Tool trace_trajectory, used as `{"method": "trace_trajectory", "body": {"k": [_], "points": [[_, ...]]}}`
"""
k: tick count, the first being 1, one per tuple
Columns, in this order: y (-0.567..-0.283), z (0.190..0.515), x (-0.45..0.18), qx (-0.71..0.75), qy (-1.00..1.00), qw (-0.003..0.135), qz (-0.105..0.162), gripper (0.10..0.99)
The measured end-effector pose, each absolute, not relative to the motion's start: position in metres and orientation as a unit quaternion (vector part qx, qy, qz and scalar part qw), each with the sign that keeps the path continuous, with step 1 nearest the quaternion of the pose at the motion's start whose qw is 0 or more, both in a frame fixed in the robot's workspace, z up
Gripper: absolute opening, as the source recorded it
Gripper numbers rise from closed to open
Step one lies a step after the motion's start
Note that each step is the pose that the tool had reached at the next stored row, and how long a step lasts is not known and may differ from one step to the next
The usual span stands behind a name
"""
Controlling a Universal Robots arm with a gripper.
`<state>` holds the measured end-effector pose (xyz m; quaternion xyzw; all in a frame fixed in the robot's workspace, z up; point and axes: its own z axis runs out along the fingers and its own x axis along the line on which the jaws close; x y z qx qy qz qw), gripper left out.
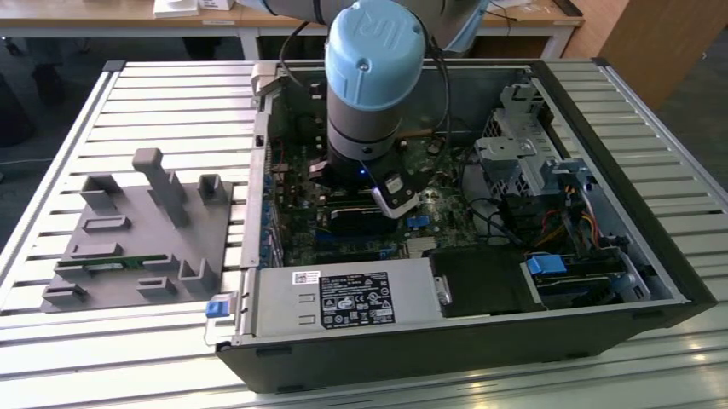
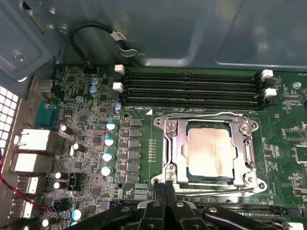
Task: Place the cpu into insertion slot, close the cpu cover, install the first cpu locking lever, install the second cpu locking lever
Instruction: 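Install the second cpu locking lever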
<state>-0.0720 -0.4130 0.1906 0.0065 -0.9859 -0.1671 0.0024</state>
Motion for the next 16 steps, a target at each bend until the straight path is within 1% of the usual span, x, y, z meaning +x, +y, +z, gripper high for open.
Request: {"method": "trace_trajectory", "body": {"k": [16], "points": [[-0.4100,0.1834,-0.0791,0.007,-0.985,0.003,-0.175,0.106]]}}
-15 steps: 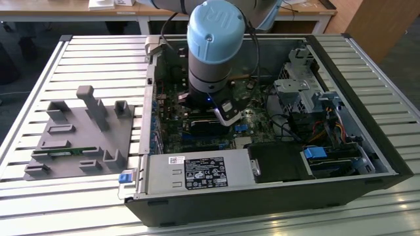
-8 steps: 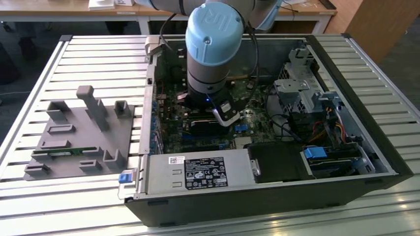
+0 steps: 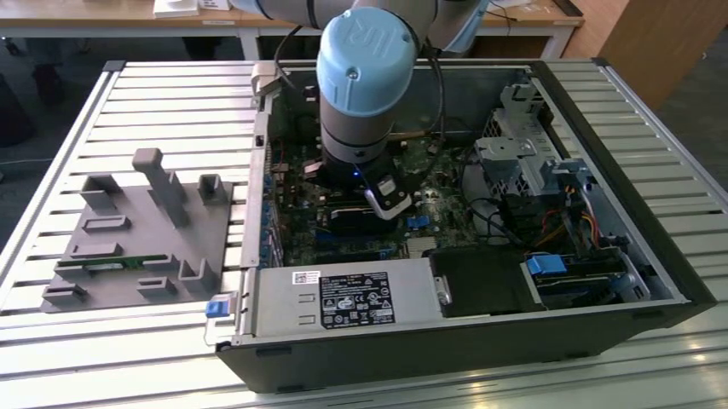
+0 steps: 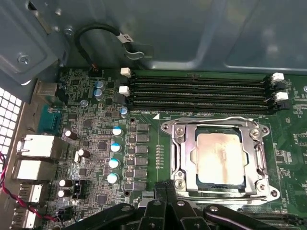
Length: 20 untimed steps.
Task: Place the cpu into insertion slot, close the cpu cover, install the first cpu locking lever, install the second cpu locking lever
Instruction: 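Install the second cpu locking lever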
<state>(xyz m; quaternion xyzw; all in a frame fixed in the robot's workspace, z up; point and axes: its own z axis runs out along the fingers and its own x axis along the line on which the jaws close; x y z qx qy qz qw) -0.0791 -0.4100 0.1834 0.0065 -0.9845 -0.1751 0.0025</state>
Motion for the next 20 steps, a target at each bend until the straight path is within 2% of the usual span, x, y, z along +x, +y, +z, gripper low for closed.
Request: {"method": "trace_trajectory", "body": {"k": [20], "points": [[-0.4097,0.1866,-0.0801,0.007,-0.984,0.002,-0.178,0.106]]}}
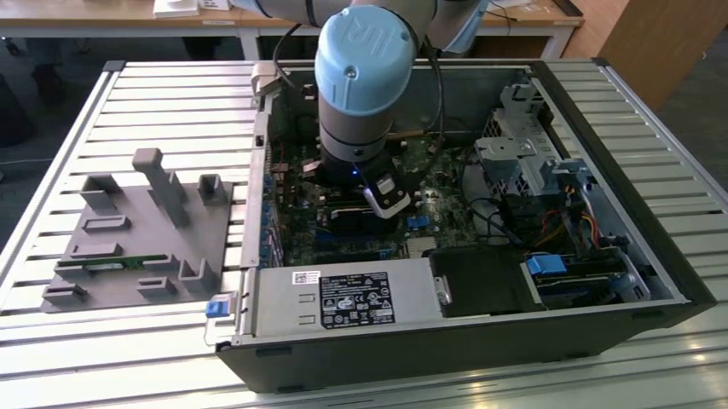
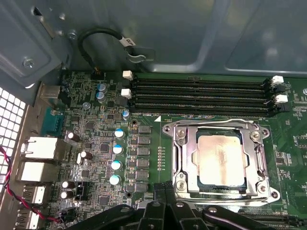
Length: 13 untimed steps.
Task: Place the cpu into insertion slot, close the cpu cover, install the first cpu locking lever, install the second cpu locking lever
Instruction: 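Install the second cpu locking lever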
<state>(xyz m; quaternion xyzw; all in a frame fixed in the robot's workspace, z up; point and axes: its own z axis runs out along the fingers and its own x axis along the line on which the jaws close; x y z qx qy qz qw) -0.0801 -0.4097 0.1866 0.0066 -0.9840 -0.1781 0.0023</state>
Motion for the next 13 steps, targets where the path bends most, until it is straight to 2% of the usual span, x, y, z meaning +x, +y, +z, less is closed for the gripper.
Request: {"method": "trace_trajectory", "body": {"k": [13], "points": [[-0.4097,0.1849,-0.0801,0.007,-0.984,0.002,-0.178,0.106]]}}
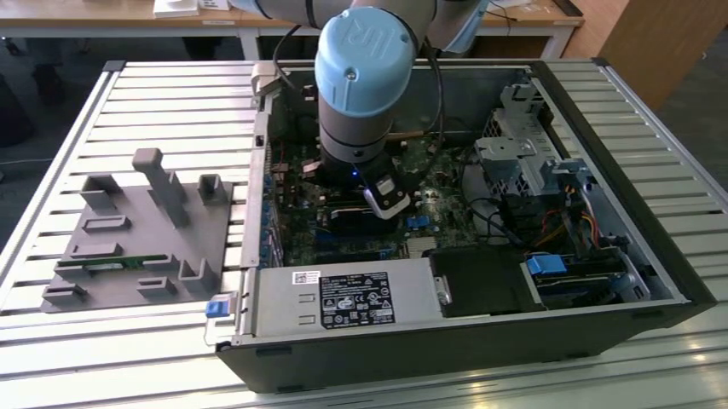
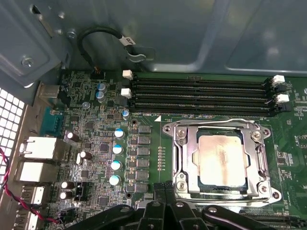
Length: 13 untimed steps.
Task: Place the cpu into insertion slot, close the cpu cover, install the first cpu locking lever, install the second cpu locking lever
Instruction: 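Install the second cpu locking lever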
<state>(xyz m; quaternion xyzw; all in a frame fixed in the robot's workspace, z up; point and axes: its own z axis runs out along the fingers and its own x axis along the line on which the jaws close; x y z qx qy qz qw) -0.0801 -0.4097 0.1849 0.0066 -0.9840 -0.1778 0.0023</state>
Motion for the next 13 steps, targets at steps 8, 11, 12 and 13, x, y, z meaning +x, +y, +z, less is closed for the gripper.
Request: {"method": "trace_trajectory", "body": {"k": [8,11,12,13], "points": [[-0.4097,0.1882,-0.0802,0.007,-0.985,0.002,-0.170,0.106],[-0.4084,0.1880,-0.0801,0.007,-0.986,0.002,-0.167,0.106],[-0.4080,0.1880,-0.0801,0.007,-0.986,0.002,-0.167,0.106],[-0.4074,0.1879,-0.0802,0.007,-0.986,0.002,-0.167,0.106]]}}
